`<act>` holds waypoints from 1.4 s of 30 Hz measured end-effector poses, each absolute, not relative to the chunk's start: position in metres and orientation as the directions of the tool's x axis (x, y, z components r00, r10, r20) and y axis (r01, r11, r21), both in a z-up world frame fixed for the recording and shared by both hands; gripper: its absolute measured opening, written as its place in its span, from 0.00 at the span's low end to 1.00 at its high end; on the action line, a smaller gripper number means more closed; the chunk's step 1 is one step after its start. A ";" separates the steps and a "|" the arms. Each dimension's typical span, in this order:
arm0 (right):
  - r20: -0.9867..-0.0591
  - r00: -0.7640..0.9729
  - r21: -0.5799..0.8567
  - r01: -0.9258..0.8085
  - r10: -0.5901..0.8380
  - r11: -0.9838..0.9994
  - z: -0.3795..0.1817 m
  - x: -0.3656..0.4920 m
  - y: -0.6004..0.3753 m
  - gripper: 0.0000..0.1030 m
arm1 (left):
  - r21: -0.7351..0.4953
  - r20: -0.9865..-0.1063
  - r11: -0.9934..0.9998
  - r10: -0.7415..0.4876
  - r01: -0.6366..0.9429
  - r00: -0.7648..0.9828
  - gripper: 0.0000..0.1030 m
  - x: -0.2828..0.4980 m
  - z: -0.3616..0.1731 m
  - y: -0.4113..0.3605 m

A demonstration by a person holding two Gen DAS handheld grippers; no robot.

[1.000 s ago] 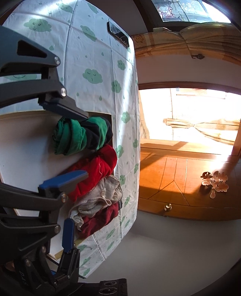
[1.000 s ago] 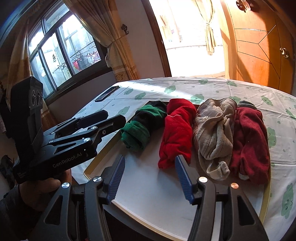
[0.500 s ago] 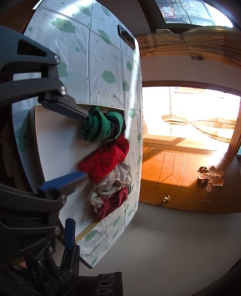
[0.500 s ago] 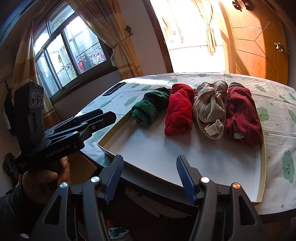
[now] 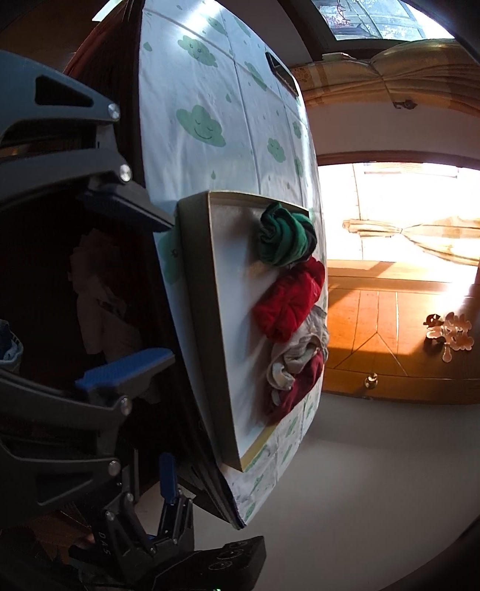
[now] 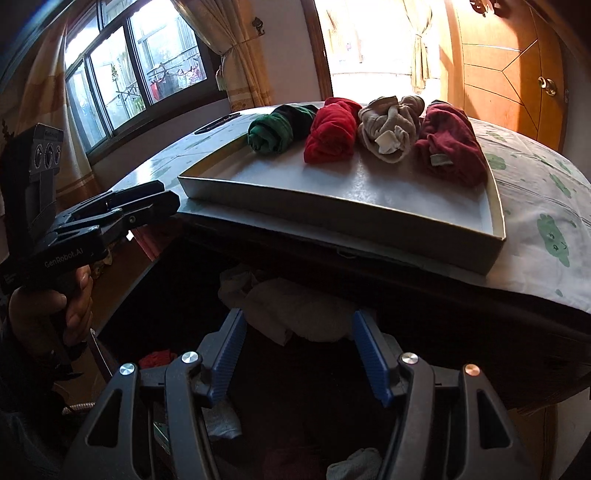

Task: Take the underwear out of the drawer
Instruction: 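Move both open tools down into the open drawer, then grasp the beige dotted underwear with the right tool while the left tool grasps pink underwear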

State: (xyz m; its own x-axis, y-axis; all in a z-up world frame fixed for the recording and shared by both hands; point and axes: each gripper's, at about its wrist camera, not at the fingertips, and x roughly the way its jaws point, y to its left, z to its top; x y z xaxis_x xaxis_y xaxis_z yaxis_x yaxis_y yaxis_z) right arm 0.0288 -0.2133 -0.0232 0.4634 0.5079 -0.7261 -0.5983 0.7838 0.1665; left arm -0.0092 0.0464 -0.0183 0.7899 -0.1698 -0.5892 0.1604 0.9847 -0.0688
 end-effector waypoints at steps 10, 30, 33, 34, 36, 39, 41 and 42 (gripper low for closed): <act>-0.798 0.429 0.008 -0.694 0.424 0.720 -0.055 0.024 -0.185 0.60 | -0.045 -0.685 0.992 -0.117 0.119 0.719 0.64 -0.011 -0.059 0.065; -0.739 0.646 -0.555 -0.745 0.192 0.371 -0.129 0.017 -0.105 0.58 | -0.092 -0.736 0.991 -0.133 0.096 0.664 0.69 0.001 -0.075 0.081; -0.732 0.665 -0.590 -0.729 0.150 0.347 -0.143 0.020 -0.102 0.57 | -0.082 -0.750 0.990 -0.139 0.117 0.647 0.69 0.003 -0.078 0.077; -0.734 0.665 -0.586 -0.724 0.140 0.364 -0.145 0.024 -0.103 0.43 | -0.082 -0.754 0.989 -0.144 0.126 0.641 0.69 0.004 -0.080 0.076; -0.739 0.660 -0.568 -0.720 0.139 0.399 -0.145 0.031 -0.108 0.31 | -0.080 -0.764 0.986 -0.154 0.145 0.627 0.69 0.006 -0.082 0.073; -0.771 0.620 -0.515 -0.742 0.146 0.430 -0.142 0.033 -0.116 0.17 | -0.058 -0.779 0.982 -0.158 0.182 0.607 0.69 0.009 -0.084 0.066; -0.793 0.592 -0.488 -0.760 0.147 0.429 -0.139 0.029 -0.123 0.14 | -0.040 -0.786 0.975 -0.165 0.218 0.595 0.69 0.011 -0.084 0.059; -0.807 0.571 -0.462 -0.771 0.154 0.438 -0.136 0.028 -0.129 0.14 | -0.023 -0.792 0.971 -0.164 0.239 0.589 0.69 0.012 -0.084 0.054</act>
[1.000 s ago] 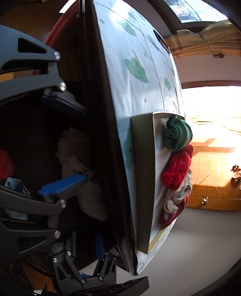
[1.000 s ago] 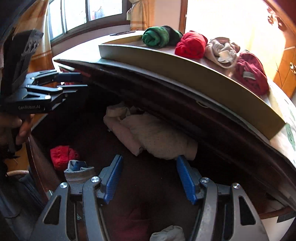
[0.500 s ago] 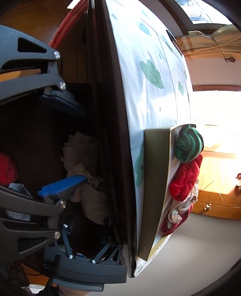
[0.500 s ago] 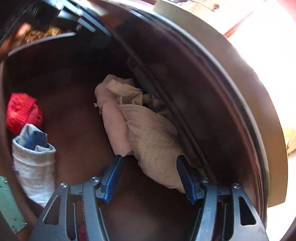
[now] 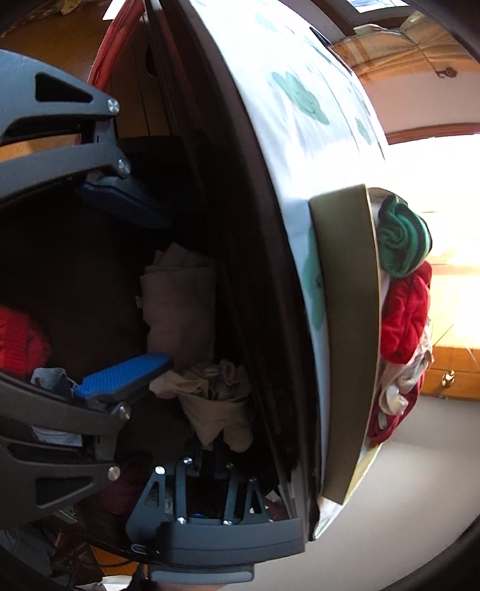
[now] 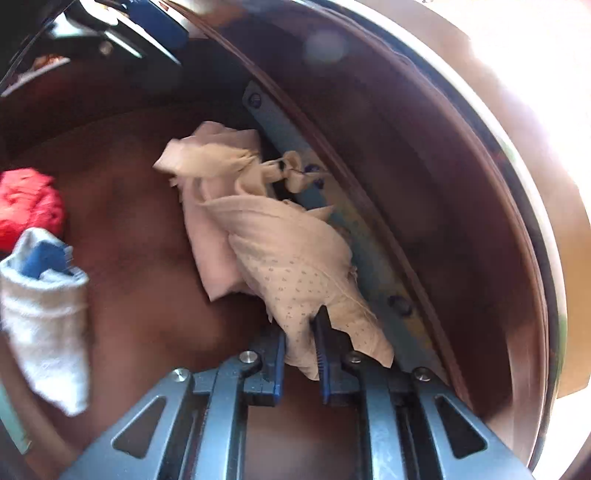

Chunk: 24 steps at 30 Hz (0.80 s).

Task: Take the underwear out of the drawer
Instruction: 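Grasp the beige dotted underwear with the right tool while the left tool grasps pink underwear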

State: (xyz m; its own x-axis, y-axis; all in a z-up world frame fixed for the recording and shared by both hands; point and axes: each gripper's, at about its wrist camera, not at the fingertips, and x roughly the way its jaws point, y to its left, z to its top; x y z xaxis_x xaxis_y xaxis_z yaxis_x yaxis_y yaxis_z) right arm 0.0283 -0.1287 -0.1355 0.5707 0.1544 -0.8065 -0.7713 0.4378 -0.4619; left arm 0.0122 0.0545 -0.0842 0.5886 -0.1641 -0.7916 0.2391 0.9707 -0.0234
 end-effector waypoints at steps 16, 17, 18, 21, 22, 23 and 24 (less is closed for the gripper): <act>-0.888 0.445 -0.339 -0.804 0.117 0.488 -0.106 0.019 -0.192 0.13 | 0.204 -0.892 0.678 -0.168 0.707 0.419 0.69 0.039 -0.118 -0.054; -0.887 0.447 -0.338 -0.800 0.115 0.495 -0.106 0.018 -0.197 0.13 | 0.226 -0.891 0.651 -0.164 0.725 0.424 0.69 0.040 -0.120 -0.058; -0.888 0.445 -0.333 -0.797 0.118 0.503 -0.107 0.020 -0.199 0.13 | 0.231 -0.896 0.625 -0.163 0.746 0.414 0.68 0.041 -0.122 -0.062; -0.892 0.434 -0.312 -0.795 0.129 0.520 -0.115 0.026 -0.197 0.13 | 0.231 -0.910 0.576 -0.156 0.784 0.383 0.69 0.049 -0.134 -0.069; -0.892 0.432 -0.305 -0.795 0.135 0.525 -0.118 0.025 -0.200 0.13 | 0.262 -0.910 0.551 -0.133 0.792 0.393 0.68 0.050 -0.139 -0.073; -0.892 0.429 -0.299 -0.795 0.141 0.528 -0.117 0.031 -0.196 0.13 | 0.300 -0.903 0.505 -0.124 0.809 0.412 0.68 0.046 -0.144 -0.077; -0.892 0.428 -0.294 -0.794 0.146 0.533 -0.117 0.030 -0.197 0.13 | 0.323 -0.900 0.470 -0.116 0.821 0.421 0.68 0.043 -0.148 -0.081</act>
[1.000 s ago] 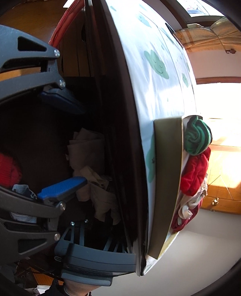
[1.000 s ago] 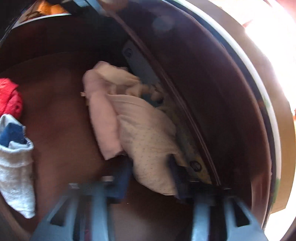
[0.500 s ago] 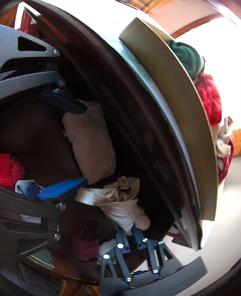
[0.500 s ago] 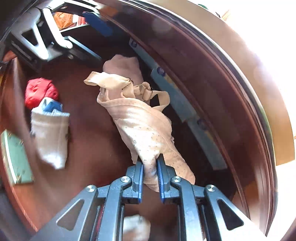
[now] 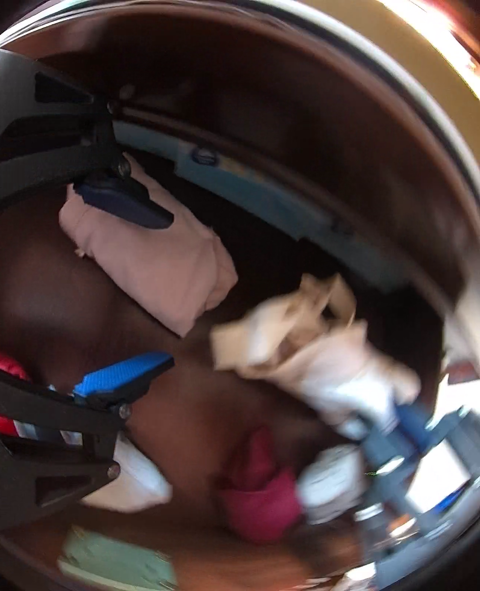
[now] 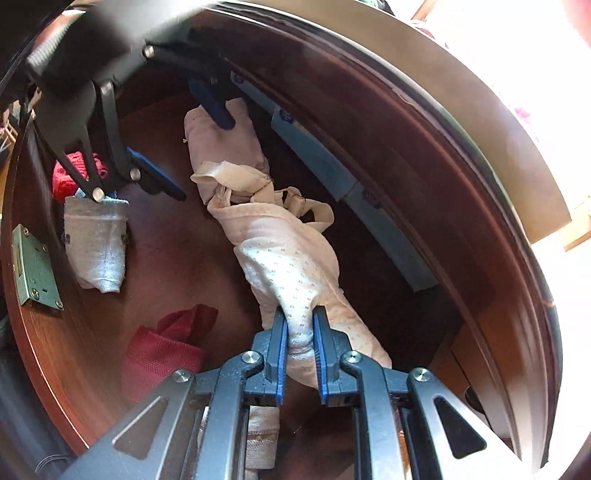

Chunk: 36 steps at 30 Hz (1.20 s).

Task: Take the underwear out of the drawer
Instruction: 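Grasp the beige dotted underwear with the right tool while the left tool grasps pink underwear, then lift the beige underwear with the right tool while the left tool lifts the pink underwear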

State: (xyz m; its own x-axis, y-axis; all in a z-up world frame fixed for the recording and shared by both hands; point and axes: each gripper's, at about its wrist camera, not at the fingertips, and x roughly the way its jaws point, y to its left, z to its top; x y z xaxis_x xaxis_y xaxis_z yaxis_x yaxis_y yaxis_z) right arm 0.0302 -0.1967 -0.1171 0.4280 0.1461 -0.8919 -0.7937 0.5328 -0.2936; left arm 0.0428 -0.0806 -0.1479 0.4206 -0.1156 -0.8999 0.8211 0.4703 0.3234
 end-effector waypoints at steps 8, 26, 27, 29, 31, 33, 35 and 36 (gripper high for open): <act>-0.886 0.432 -0.280 -0.787 0.167 0.549 -0.108 0.031 -0.199 0.13 | 0.251 -0.928 0.493 -0.121 0.833 0.351 0.57 0.067 -0.161 -0.083; -0.891 0.411 -0.248 -0.798 0.194 0.550 -0.098 0.029 -0.206 0.18 | 0.199 -0.940 0.482 -0.151 0.853 0.305 0.23 0.040 -0.139 -0.073; -0.888 0.417 -0.254 -0.795 0.193 0.551 -0.096 0.030 -0.206 0.19 | 0.203 -0.940 0.488 -0.147 0.849 0.309 0.27 0.044 -0.140 -0.072; -0.882 0.430 -0.262 -0.787 0.193 0.558 -0.096 0.035 -0.205 0.31 | 0.213 -0.941 0.488 -0.131 0.846 0.313 0.34 0.053 -0.143 -0.078; -0.878 0.437 -0.267 -0.787 0.196 0.556 -0.093 0.038 -0.202 0.46 | 0.222 -0.943 0.475 -0.117 0.852 0.311 0.42 0.053 -0.149 -0.081; -0.874 0.447 -0.282 -0.788 0.193 0.547 -0.092 0.042 -0.198 0.58 | 0.237 -0.940 0.468 -0.110 0.851 0.322 0.51 0.055 -0.153 -0.084; -0.873 0.448 -0.289 -0.791 0.190 0.539 -0.092 0.046 -0.193 0.60 | 0.230 -0.942 0.471 -0.112 0.852 0.316 0.52 0.059 -0.158 -0.082; -0.878 0.439 -0.280 -0.796 0.192 0.537 -0.093 0.049 -0.191 0.60 | 0.231 -0.942 0.473 -0.110 0.850 0.317 0.52 0.060 -0.159 -0.083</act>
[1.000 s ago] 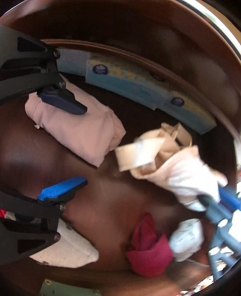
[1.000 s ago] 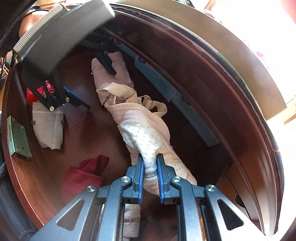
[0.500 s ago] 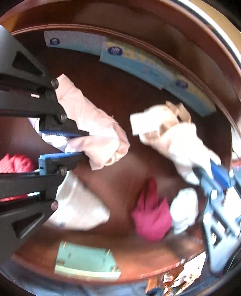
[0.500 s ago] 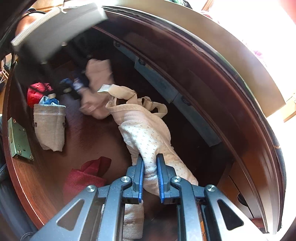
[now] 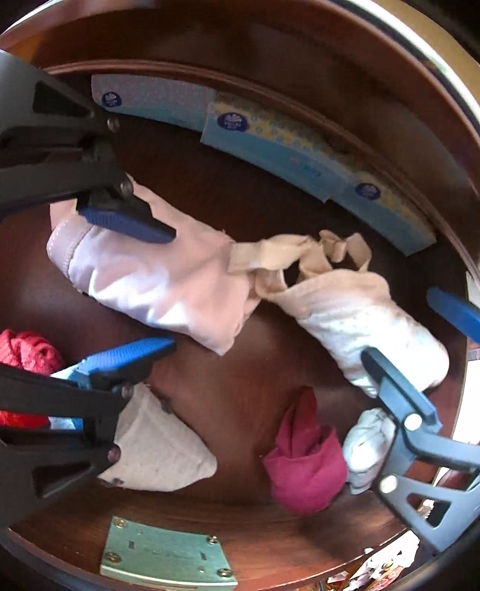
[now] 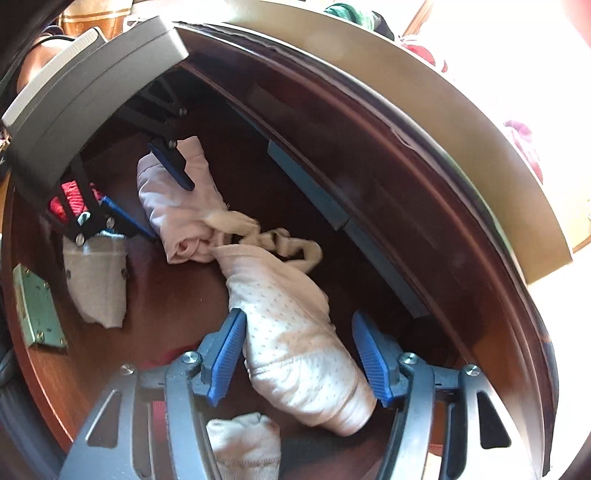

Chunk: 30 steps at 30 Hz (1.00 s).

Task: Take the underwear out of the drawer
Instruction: 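Lift the beige underwear with the right tool while the left tool lifts the pink underwear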

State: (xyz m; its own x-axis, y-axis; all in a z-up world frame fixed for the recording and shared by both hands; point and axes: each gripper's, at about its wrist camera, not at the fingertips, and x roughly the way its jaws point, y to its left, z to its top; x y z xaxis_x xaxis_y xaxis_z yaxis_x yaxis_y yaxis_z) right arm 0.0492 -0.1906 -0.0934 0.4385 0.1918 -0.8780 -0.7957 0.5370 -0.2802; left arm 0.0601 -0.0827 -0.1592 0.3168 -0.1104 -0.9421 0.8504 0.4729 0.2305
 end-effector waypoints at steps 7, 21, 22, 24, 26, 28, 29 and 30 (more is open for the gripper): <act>-0.918 0.370 -0.250 -0.821 0.145 0.514 -0.118 0.062 -0.175 0.60 | 0.224 -0.942 0.518 -0.101 0.826 0.319 0.55 0.062 -0.166 -0.084; -0.918 0.369 -0.213 -0.769 0.146 0.602 -0.114 0.066 -0.181 0.36 | 0.226 -0.929 0.585 -0.112 0.779 0.353 0.13 0.059 -0.143 -0.089; -0.913 0.378 -0.214 -0.764 0.153 0.609 -0.111 0.065 -0.183 0.35 | 0.229 -0.924 0.595 -0.116 0.771 0.364 0.13 0.054 -0.140 -0.086; -0.905 0.387 -0.206 -0.758 0.173 0.619 -0.105 0.062 -0.186 0.34 | 0.237 -0.915 0.612 -0.122 0.754 0.386 0.13 0.051 -0.134 -0.084; -0.896 0.400 -0.198 -0.751 0.195 0.629 -0.099 0.060 -0.192 0.34 | 0.246 -0.904 0.629 -0.124 0.738 0.408 0.13 0.047 -0.131 -0.083; -0.887 0.408 -0.187 -0.746 0.217 0.639 -0.091 0.053 -0.199 0.34 | 0.251 -0.895 0.645 -0.130 0.722 0.427 0.13 0.034 -0.114 -0.068; -0.882 0.414 -0.183 -0.743 0.226 0.644 -0.087 0.051 -0.201 0.34 | 0.248 -0.891 0.655 -0.135 0.714 0.434 0.13 0.036 -0.107 -0.069; -0.878 0.417 -0.179 -0.740 0.234 0.648 -0.082 0.049 -0.206 0.34 | 0.248 -0.886 0.665 -0.138 0.705 0.442 0.13 0.035 -0.104 -0.067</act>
